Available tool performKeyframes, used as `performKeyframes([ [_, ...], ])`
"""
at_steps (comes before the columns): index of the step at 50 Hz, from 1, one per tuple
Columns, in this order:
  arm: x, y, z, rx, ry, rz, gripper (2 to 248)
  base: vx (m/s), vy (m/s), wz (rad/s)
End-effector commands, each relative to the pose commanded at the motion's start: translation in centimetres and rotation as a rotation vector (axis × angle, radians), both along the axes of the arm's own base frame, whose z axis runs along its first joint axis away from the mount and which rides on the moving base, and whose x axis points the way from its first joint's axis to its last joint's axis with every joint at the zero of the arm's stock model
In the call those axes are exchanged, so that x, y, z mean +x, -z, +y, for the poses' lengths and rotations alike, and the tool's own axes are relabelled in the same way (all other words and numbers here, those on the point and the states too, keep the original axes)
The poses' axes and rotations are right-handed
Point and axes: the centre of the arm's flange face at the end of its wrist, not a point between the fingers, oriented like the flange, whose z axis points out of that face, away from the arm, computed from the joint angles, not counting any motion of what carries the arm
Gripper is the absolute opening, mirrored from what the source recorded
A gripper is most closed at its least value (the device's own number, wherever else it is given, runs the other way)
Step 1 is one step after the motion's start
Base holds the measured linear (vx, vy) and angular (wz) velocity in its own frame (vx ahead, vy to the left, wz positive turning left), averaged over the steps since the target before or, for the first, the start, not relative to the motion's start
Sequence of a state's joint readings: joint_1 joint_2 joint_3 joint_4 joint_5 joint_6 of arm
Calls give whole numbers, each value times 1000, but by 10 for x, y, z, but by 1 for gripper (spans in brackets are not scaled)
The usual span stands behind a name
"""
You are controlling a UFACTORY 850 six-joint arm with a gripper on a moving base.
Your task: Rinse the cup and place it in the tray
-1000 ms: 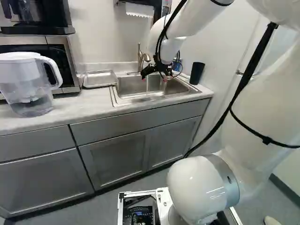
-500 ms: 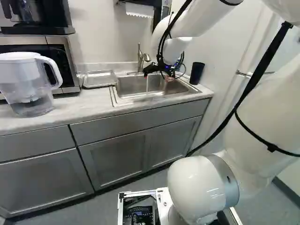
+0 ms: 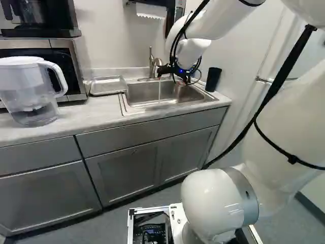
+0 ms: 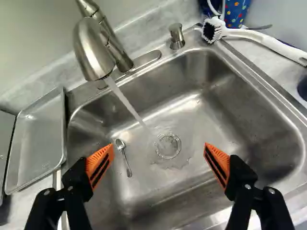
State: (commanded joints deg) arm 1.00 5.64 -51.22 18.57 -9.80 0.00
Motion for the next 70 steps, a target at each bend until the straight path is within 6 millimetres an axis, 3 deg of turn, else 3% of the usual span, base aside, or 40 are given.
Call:
performKeyframes([
  [29,11,-3,-37,-87,2,-51,247,0,0,0],
  [63,16,-9,-41,-266,-95,-130,247,0,0,0],
  [70,16,-10,-42,-240,-66,-138,247,0,0,0],
])
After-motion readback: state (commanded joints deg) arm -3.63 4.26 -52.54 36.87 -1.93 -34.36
